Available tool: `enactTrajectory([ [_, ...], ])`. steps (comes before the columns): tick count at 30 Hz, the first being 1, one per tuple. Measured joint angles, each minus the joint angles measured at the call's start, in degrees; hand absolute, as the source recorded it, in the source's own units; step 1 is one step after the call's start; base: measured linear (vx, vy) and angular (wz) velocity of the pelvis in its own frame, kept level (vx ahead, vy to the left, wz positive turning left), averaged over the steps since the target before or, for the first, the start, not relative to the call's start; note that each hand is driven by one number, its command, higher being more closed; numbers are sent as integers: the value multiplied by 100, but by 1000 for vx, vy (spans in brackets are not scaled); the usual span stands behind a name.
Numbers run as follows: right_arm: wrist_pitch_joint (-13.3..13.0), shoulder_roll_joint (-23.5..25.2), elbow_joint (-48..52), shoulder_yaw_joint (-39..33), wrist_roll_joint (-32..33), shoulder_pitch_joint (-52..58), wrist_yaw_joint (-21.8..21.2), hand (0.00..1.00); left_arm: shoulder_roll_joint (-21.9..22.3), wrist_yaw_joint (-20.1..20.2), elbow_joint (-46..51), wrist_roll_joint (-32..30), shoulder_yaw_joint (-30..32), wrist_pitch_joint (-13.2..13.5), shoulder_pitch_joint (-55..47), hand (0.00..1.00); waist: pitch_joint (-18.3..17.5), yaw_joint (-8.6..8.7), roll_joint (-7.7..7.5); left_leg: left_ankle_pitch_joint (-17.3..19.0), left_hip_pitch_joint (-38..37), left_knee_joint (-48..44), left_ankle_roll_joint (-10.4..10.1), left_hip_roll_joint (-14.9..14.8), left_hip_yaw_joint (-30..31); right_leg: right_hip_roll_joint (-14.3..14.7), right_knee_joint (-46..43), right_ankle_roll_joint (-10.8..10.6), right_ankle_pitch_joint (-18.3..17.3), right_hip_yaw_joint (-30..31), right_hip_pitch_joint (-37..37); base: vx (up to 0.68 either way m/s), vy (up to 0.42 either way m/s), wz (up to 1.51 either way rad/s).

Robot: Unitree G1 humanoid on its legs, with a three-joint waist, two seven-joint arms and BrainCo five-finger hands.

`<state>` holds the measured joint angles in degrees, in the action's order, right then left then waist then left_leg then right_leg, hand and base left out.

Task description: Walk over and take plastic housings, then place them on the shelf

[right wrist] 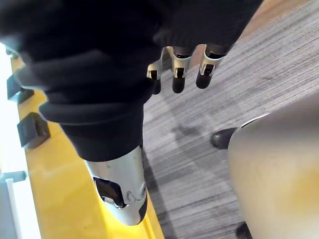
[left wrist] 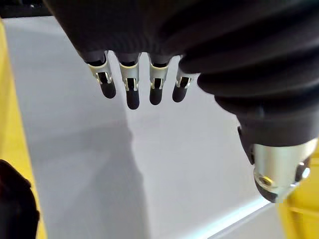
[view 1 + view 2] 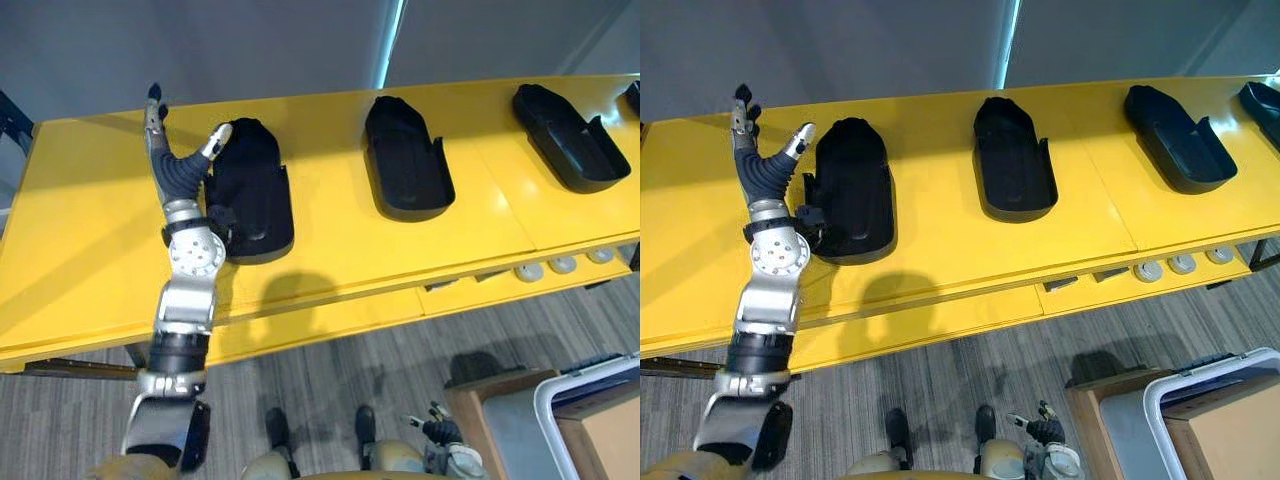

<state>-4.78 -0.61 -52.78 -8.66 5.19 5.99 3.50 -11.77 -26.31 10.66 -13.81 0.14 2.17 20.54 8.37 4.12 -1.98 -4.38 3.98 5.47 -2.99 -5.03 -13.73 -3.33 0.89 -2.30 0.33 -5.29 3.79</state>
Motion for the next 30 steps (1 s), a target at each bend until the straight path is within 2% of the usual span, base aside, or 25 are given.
enactTrajectory([
  [2, -39, -2, -10, -1, 0, 4, 1, 0, 223, 8, 624, -299, -260, 124, -826, 100, 17, -28, 27, 1, 0, 0, 0, 0, 41, 0, -1, 3, -2, 5, -18, -11, 2, 8],
  [5, -77, -2, -25, 7, -3, 35, 2, 0, 383, 143, 931, -570, -624, 331, -1744, 100, 21, -92, 34, 10, -21, 10, -1, 1, 106, 0, -19, 5, -52, 32, -60, -51, 6, 10],
  [7, -122, -31, -23, 14, -3, 84, 4, 0, 446, 250, 969, -743, -885, 427, -2211, 100, 20, -196, 39, 21, -38, 42, -3, 0, 106, 0, -72, -34, -119, 52, -60, -76, 5, 6],
  [11, -122, -54, -3, 76, -6, 87, 11, 0, 614, 465, 866, -966, -1163, 500, -2916, 100, 14, -219, 45, 24, -46, 43, -26, 3, 94, -5, -123, -65, -177, 42, -59, -30, 4, 4],
  [18, -52, -54, 38, 278, -21, 113, 22, 0, 659, 640, -219, -1172, -1183, 426, -2776, 100, -89, -338, 34, -2, -80, 42, -6, 6, 95, -12, -129, -96, -150, 22, -90, 30, -4, 0],
  [26, 35, -49, 83, 296, -77, 102, 21, 0, 633, 741, -1090, -1476, -1173, 81, -1939, 100, -95, -318, 20, 1, -91, 44, -10, -5, 92, -4, -51, -92, -147, -58, -149, 16, -6, 2],
  [30, 59, -52, 83, 295, -82, 75, 19, 0, 596, 735, -1368, -1611, -1114, 44, -1606, 100, -108, -233, -7, 4, -65, 44, -11, -5, 76, -1, 9, -82, -123, -43, -136, 1, -1, -2],
])
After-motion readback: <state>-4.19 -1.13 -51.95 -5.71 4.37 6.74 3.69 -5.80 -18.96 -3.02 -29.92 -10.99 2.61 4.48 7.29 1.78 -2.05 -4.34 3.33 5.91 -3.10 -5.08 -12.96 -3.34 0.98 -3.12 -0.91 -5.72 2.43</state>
